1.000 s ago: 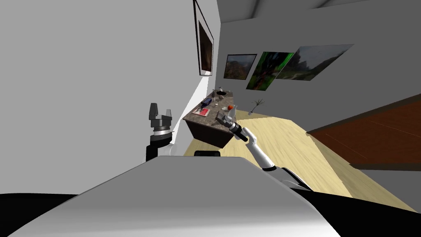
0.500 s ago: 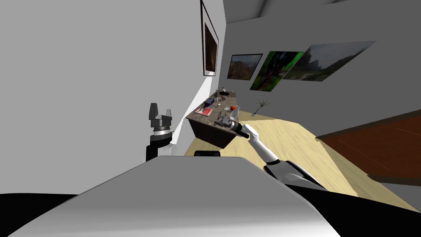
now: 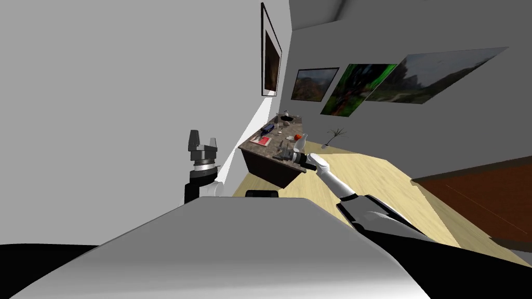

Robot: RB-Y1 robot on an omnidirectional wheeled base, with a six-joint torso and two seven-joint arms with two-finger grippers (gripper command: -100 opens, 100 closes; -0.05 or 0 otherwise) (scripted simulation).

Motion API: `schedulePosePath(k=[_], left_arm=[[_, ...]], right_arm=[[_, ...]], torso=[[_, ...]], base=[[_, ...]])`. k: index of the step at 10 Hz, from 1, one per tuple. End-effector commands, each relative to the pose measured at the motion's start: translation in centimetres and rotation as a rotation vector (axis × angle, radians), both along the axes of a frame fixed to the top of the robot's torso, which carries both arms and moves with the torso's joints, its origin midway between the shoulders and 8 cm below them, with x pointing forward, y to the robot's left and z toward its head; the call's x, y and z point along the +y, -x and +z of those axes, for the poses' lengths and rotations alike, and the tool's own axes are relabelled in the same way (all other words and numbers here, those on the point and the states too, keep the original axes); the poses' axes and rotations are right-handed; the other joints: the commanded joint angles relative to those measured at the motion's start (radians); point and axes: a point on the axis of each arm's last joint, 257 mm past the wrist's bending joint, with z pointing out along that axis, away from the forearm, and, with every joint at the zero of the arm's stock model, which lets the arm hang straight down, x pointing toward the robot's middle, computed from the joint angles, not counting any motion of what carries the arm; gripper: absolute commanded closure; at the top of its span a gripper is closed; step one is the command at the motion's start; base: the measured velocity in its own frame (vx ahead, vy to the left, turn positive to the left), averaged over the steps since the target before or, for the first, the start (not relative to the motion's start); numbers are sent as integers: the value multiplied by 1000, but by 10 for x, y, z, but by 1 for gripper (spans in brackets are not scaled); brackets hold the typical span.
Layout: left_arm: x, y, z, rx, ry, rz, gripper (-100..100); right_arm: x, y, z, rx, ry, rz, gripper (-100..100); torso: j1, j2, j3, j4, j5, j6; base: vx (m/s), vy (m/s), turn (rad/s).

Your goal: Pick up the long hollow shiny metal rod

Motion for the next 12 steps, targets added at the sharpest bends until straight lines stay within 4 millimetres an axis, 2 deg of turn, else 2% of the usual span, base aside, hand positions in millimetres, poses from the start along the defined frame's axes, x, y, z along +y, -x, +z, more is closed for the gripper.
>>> schedulePosePath(k=[1,2,3,4,5,6,7,8,9,10,11,12], left_arm=[[0,0,0,0,0,0,0],[0,0,0,0,0,0,0],[0,0,0,0,0,0,0],[0,0,0,0,0,0,0],[0,0,0,0,0,0,0],[0,0,0,0,0,0,0],[0,0,0,0,0,0,0],[0,0,0,0,0,0,0],[0,0,0,0,0,0,0],[0,0,0,0,0,0,0],[0,0,0,0,0,0,0],[0,0,0,0,0,0,0]], right_arm=[[-15,-8,-17,-38,119,3,-100],[-16,-8,-21,-44,140,4,-100],[-34,-16,-34,-77,241,7,-100],[-36,-16,-39,-84,266,9,-100],[-56,-25,-50,-114,364,11,-100],[-58,-25,-56,-121,393,15,-100],[-81,-32,-67,-149,491,18,-100],[-84,-32,-71,-155,517,22,-100],[-107,-37,-80,-185,614,32,-100],[-112,-38,-85,-185,638,31,-100],[-139,-42,-94,-206,734,40,-100],[-142,-42,-98,-210,756,44,-100]], torso=[[0,0,0,0,0,0],[1,0,0,0,0,-1],[1,0,0,0,0,0],[1,-1,0,0,0,-1],[1,-1,0,0,0,0],[1,-1,-1,0,0,-1],[1,-1,-1,0,0,0],[1,-1,-1,0,0,-1],[1,-1,-1,0,0,0],[2,-2,-1,0,0,-1],[1,-2,-1,0,0,0],[1,-2,-1,0,0,-1]], base=[[-6,20,163],[-3,15,95],[3,23,178],[4,18,93],[9,28,128],[8,21,105],[11,30,160],[11,24,109],[18,29,207],[19,21,101],[22,27,192],[26,18,95]])
